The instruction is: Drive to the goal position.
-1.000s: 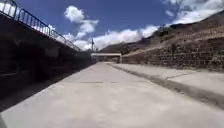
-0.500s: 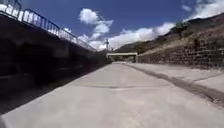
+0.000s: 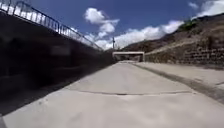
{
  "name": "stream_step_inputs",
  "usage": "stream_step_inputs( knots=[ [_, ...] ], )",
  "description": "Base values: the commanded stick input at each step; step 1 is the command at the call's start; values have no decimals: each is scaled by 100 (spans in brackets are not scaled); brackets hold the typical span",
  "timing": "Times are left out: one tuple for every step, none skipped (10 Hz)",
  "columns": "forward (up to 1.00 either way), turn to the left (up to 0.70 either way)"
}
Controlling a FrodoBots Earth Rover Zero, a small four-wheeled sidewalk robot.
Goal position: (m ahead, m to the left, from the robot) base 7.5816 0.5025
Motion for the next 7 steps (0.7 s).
stream_step_inputs(
  knots=[
    [100, -1],
    [100, -1],
    [100, -1],
    [100, -1],
    [100, -1],
    [100, -1],
    [100, -1]
  ],
)
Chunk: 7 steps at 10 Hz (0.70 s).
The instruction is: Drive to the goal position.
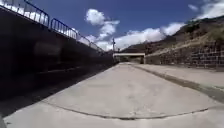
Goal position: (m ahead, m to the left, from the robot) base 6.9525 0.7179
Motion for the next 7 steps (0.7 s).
stream_step_inputs(
  knots=[
    [100, -1],
    [100, -6],
    [100, -18],
    [100, -1],
    [100, -1],
    [100, -1],
    [100, -1]
  ],
)
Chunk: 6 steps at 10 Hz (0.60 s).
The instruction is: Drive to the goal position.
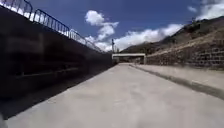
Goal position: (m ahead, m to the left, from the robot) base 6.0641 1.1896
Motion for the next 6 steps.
stream_step_inputs(
  knots=[
    [100, -1],
    [100, -1],
    [100, -1],
    [100, -1],
    [100, -1],
    [100, -1]
  ],
)
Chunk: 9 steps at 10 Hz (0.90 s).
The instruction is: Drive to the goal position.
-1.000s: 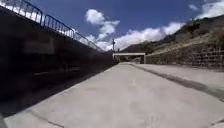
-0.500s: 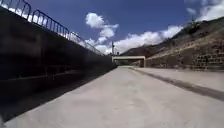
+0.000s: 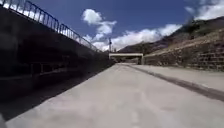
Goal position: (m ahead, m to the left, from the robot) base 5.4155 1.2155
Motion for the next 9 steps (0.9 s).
stream_step_inputs(
  knots=[
    [100, -1],
    [100, -1],
    [100, -1],
    [100, -1],
    [100, -1],
    [100, -1],
    [100, -1],
    [100, -1],
    [100, -1]
  ],
)
